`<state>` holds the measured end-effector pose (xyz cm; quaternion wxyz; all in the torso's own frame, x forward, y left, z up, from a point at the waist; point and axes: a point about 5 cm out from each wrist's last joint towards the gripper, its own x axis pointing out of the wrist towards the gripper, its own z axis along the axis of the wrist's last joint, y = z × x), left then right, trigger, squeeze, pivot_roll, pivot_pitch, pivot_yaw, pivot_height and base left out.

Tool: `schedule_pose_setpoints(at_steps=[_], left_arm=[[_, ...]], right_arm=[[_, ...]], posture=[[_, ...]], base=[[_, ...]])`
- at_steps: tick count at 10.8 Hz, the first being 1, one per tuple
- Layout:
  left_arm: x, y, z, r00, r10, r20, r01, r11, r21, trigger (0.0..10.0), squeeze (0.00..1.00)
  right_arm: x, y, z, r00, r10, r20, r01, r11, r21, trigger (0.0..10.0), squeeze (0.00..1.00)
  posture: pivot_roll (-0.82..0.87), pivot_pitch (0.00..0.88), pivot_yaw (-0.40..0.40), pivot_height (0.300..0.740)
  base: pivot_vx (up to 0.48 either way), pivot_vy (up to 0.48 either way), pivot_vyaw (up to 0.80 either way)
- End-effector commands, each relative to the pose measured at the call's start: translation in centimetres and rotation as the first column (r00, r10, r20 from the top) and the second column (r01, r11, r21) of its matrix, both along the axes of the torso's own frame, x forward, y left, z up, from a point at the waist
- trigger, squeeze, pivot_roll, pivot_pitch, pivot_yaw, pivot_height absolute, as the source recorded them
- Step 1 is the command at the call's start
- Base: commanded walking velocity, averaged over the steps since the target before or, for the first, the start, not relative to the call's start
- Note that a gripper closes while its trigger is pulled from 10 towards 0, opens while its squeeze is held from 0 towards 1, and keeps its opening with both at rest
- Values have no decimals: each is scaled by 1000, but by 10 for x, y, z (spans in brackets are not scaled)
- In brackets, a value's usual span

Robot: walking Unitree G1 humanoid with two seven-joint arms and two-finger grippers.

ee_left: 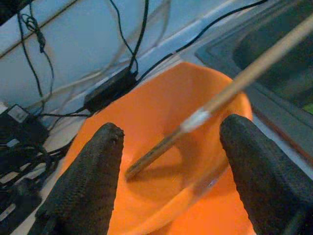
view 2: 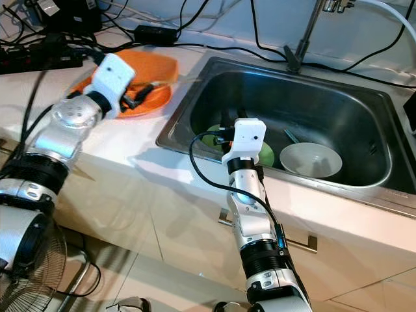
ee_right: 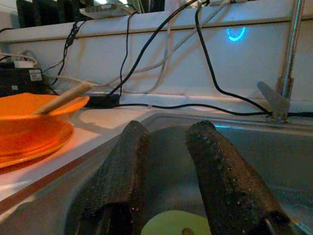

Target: Kitchen organization

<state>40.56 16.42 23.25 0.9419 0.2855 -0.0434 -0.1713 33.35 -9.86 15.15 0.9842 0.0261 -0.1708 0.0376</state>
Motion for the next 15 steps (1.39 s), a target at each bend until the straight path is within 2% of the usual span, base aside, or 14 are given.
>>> schedule_pose_setpoints(at_steps=[1,2,3,4,5,7,8,9,11,12,15], left_arm=[[-2,6,2,1000,8,14,-8,1000,2,10000,0],[-4,7,3,1000,4,18,-4,1000,6,10000,0],[-7,6,14,997,-17,79,19,1000,-16,10000,0],[-9,1,26,989,-45,138,53,997,-53,10000,0],[-10,-11,37,977,-84,196,105,989,-100,10000,0],[-10,-34,22,977,-151,150,167,980,-104,10000,0],[-14,-49,8,973,-200,112,216,965,-148,10000,0],[-15,-53,-2,975,-208,77,218,959,-182,10000,0],[-16,-49,-15,979,-200,30,202,973,-112,10000,0],[-13,-40,-15,988,-147,38,149,987,-65,10000,0],[-8,-31,-17,997,-74,22,74,997,-15,10000,0]], right_arm=[[3,-1,6,1000,-7,20,8,1000,-3,10000,0],[3,-1,6,1000,-8,20,8,1000,-2,10000,0],[3,-1,5,1000,-9,18,10,1000,-2,10000,0],[2,-1,4,1000,-9,16,9,1000,-1,10000,0],[3,0,4,1000,-5,14,5,1000,-2,10000,0],[4,1,4,1000,-4,15,4,1000,-3,10000,0],[3,0,5,1000,-9,18,9,1000,-3,10000,0],[3,-1,4,1000,-12,18,12,1000,-4,10000,0],[3,0,4,1000,-11,17,11,1000,-2,10000,0],[2,1,3,1000,-8,13,8,1000,1,10000,0],[2,1,2,1000,-10,9,10,1000,2,10000,0]], posture=[[107,43,-9,740],[108,44,-10,740],[112,47,-11,740],[112,48,-10,740],[115,43,-10,740],[99,31,-1,740],[94,25,2,740],[94,23,2,740],[101,31,1,740],[104,37,1,740],[101,40,1,740]], base=[[0,0,0],[0,0,0],[0,0,0],[0,0,0],[0,0,0],[0,0,0],[0,0,0],[0,0,0],[0,0,0],[0,0,0],[0,0,0]])
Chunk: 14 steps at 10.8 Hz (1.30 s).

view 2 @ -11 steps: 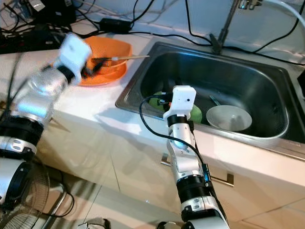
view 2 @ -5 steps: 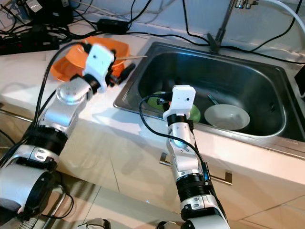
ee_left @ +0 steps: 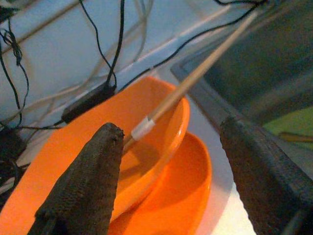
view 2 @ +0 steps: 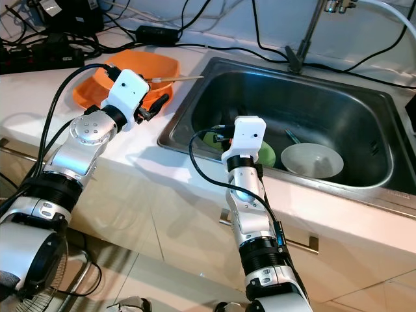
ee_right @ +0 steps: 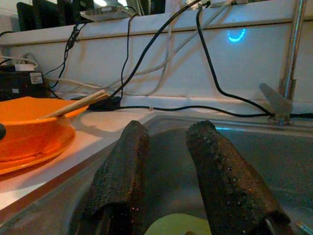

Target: Kitchen organization

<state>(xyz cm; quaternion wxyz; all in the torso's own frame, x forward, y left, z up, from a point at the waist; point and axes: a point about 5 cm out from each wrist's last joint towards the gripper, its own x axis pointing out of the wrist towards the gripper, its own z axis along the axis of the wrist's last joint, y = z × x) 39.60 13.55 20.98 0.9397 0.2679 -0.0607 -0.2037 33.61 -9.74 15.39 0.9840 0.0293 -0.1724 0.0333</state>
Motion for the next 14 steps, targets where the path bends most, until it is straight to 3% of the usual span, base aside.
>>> schedule_pose_setpoints(at_steps=[1,3,5,6,7,8,9,12,13,14], left_arm=[[4,-1,4,1000,22,-9,-21,999,47,10000,0],[8,-2,6,998,60,2,-60,995,83,10000,0],[13,0,4,993,115,21,-117,972,202,10000,0],[13,0,4,993,119,18,-120,971,207,10000,0],[14,0,5,992,126,17,-127,971,202,549,0],[15,-1,6,991,132,19,-133,970,205,1294,0],[15,-1,5,991,131,16,-132,969,209,980,0],[16,1,3,990,138,8,-136,966,219,1373,0],[16,2,1,990,141,-1,-137,964,230,3922,0],[16,3,-1,989,145,-10,-138,960,246,9961,0]], right_arm=[[0,-2,0,1000,-6,7,6,1000,-7,10000,0],[0,-2,0,1000,-7,8,7,1000,-8,10000,0],[0,-3,0,1000,-11,8,11,1000,-7,10000,0],[0,-3,0,1000,-11,8,11,1000,-7,10000,0],[0,-3,0,1000,-12,8,12,1000,-8,10000,0],[0,-3,0,1000,-12,6,12,1000,-9,10000,0],[0,-3,0,1000,-10,5,10,1000,-10,10000,0],[0,-2,-1,1000,-5,4,5,1000,-9,10000,0],[-1,-1,-1,1000,-3,3,3,1000,-9,10000,0],[-1,-1,-1,1000,-3,2,3,1000,-10,10000,0]], posture=[[100,42,1,740],[98,44,3,740],[96,46,4,740],[94,46,6,740],[93,45,6,740],[95,42,6,740],[96,40,6,740],[98,34,7,740],[99,34,6,740],[100,37,4,740]], base=[[0,0,0],[0,0,0],[0,0,0],[0,0,0],[0,0,0],[0,0,0],[0,0,0],[0,0,0],[0,0,0],[0,0,0]])
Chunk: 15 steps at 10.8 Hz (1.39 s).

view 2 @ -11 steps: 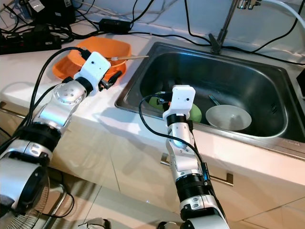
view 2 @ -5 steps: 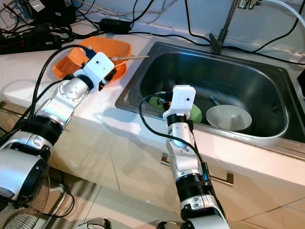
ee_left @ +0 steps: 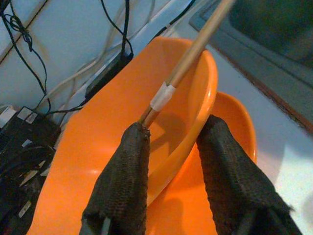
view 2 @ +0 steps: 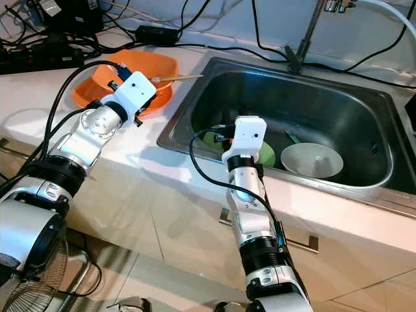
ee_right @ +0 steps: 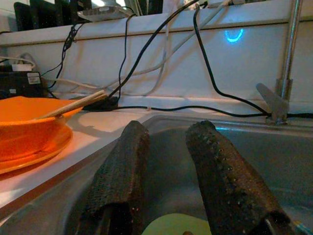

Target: Kitchen organization

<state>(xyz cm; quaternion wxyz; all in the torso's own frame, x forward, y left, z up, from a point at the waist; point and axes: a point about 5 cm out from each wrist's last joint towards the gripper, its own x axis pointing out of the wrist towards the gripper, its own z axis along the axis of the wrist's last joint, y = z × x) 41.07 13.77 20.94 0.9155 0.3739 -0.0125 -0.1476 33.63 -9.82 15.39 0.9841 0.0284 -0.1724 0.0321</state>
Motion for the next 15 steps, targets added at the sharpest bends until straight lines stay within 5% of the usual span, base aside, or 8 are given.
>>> schedule_pose_setpoints(at_steps=[1,6,10,15], left_arm=[[1,1,-2,1000,11,-21,-11,1000,25,10000,0],[-3,14,2,1000,-4,-21,6,998,68,10000,0],[-19,41,4,999,-17,-47,24,988,150,10000,0],[-24,36,28,999,-21,37,18,996,90,10000,0]], right_arm=[[-1,0,-2,1000,0,2,0,1000,-9,10000,0],[0,0,-1,1000,3,-1,-3,1000,-10,10000,0],[0,2,-2,1000,15,-3,-15,1000,-10,10000,0],[1,2,-1,1000,19,-2,-19,1000,-12,10000,0]], posture=[[99,38,5,740],[104,42,3,740],[124,43,-7,740],[124,43,-11,740]], base=[[0,0,0],[0,0,0],[0,0,0],[0,0,0]])
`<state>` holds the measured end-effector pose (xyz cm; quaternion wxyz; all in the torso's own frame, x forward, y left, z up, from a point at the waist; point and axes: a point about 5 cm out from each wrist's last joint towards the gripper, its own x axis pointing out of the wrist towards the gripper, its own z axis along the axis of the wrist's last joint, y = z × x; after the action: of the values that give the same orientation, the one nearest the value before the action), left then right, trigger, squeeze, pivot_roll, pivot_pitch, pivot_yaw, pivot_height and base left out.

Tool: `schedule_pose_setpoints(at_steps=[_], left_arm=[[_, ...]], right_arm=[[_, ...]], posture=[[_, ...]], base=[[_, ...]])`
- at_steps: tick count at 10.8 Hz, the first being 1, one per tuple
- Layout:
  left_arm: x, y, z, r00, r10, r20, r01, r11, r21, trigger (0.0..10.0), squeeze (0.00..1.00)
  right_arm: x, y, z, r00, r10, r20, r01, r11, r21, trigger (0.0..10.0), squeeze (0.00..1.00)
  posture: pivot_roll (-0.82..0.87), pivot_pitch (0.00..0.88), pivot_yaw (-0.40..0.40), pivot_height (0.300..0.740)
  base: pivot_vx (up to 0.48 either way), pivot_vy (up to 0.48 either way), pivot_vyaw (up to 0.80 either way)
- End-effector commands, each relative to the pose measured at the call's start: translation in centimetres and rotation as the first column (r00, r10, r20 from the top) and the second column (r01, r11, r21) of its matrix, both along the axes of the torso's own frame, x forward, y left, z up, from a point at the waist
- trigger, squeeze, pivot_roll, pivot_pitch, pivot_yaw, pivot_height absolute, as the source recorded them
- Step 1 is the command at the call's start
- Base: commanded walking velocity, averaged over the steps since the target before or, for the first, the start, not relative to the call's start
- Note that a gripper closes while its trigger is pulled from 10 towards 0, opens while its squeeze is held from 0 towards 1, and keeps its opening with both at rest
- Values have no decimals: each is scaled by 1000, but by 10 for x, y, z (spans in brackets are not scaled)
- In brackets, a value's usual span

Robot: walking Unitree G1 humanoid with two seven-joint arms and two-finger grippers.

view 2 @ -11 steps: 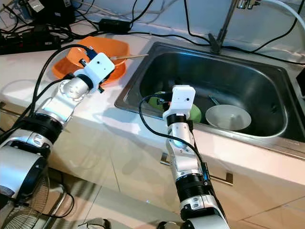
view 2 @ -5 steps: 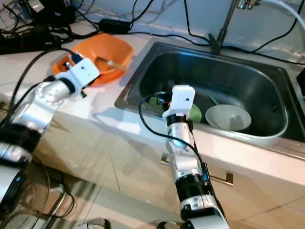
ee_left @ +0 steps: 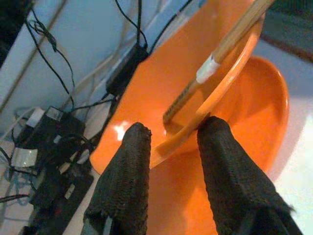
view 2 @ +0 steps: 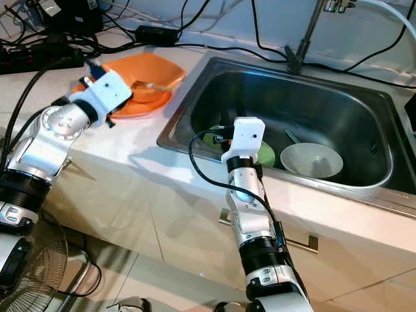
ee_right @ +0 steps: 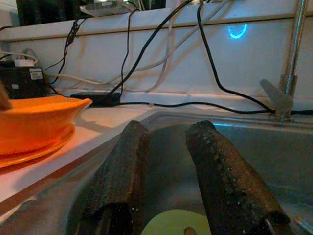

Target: Kitchen organization

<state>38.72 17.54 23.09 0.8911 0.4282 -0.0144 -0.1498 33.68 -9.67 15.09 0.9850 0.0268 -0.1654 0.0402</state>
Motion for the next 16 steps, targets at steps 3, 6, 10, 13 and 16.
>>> schedule_pose_setpoints(at_steps=[3,6,10,13,16], left_arm=[[-3,12,-1,998,55,-5,-55,994,92,10000,0],[-5,19,-5,997,80,-14,-77,985,153,10000,0],[-8,12,-2,999,53,1,-53,993,102,10000,1000],[-18,7,17,998,25,59,-28,999,43,10000,1000],[-33,-37,21,957,-284,65,287,957,-40,10000,0]], right_arm=[[1,-2,1,1000,-6,9,6,1000,-4,10000,0],[0,-2,0,1000,-7,5,7,1000,-4,10000,0],[1,-1,0,1000,0,7,0,1000,-6,10000,0],[0,0,0,1000,3,9,-3,1000,-6,10000,0],[1,1,1,1000,13,13,-13,1000,-12,10000,0]], posture=[[126,54,-10,740],[125,53,-9,740],[121,36,-10,740],[119,27,-10,740],[111,17,-14,740]], base=[[0,0,0],[0,0,0],[0,0,0],[0,0,0],[0,0,0]])
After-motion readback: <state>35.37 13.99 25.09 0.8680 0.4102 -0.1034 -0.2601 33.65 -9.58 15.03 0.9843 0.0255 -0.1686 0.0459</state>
